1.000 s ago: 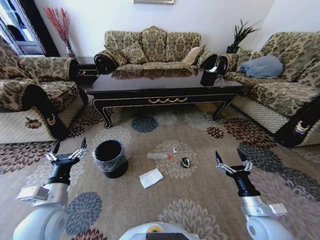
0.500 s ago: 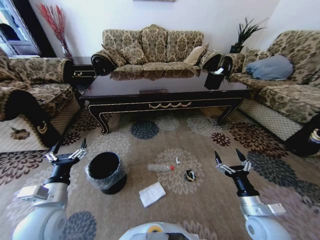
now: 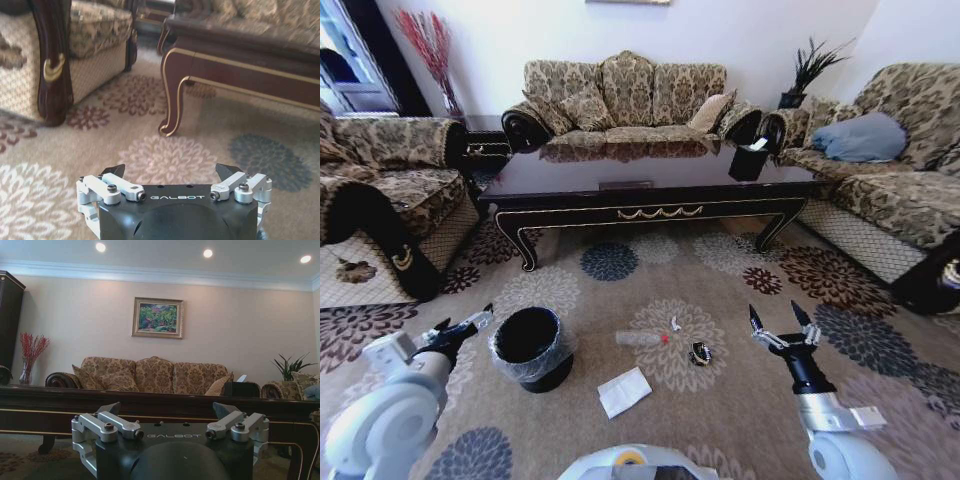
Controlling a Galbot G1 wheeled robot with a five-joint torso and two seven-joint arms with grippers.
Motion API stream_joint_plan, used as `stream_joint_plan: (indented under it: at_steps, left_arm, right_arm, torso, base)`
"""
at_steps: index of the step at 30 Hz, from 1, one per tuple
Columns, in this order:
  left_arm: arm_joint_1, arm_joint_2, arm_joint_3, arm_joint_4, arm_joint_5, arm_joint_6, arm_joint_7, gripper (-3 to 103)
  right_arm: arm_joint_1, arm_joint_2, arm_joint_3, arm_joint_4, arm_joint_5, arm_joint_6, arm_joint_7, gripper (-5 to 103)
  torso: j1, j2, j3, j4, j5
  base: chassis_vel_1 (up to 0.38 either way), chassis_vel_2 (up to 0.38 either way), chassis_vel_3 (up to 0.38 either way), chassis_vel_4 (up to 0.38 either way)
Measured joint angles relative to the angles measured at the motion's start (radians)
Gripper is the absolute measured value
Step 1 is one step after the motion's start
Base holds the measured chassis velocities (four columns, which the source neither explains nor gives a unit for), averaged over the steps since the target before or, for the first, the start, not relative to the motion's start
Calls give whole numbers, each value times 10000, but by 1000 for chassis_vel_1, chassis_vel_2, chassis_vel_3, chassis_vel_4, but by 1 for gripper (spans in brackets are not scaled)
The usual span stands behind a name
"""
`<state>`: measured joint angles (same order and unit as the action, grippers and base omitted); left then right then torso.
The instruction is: Move to the front of the table and pick up the trash from the floor, then place it into the trash bin.
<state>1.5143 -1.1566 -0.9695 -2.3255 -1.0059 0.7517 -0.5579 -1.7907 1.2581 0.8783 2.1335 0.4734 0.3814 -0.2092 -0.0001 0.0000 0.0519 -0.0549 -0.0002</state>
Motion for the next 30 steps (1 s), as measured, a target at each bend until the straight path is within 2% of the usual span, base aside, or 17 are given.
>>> stream_joint_plan:
  at_steps: [6, 13, 19, 24, 30]
  left_arm:
    - [-393, 197, 347, 1311, 10, -36, 6, 100]
    - [-391, 110, 494, 1714, 46, -81, 4, 100]
    - [-701, 43, 1069, 2759, 812, -119, -47, 100]
    - [-957, 35, 1640, 3166, 1586, -139, 544, 100]
    - [-1162, 42, 1963, 3542, 1877, -163, 700, 100]
  right_arm:
    - [-57, 38, -18, -21, -91, 68, -98, 100]
    - [-71, 78, -41, -90, -171, 126, -129, 100]
    - [-71, 93, -97, -143, -225, 167, -135, 100]
    - [-98, 129, -126, -145, -235, 171, -112, 100]
    - [-92, 87, -125, -202, -232, 191, -103, 100]
  torso:
    - [0, 0, 0, -1, -1]
    - [0, 0, -1, 0, 2]
    - [0, 0, 0, 1, 1]
    - [0, 0, 0, 0, 1]
    - [0, 0, 0, 0, 1]
  base:
    - [0, 0, 0, 0]
    - [0, 0, 0, 0]
    - [0, 0, 0, 0]
    - [0, 0, 0, 0]
    - [0, 0, 0, 0]
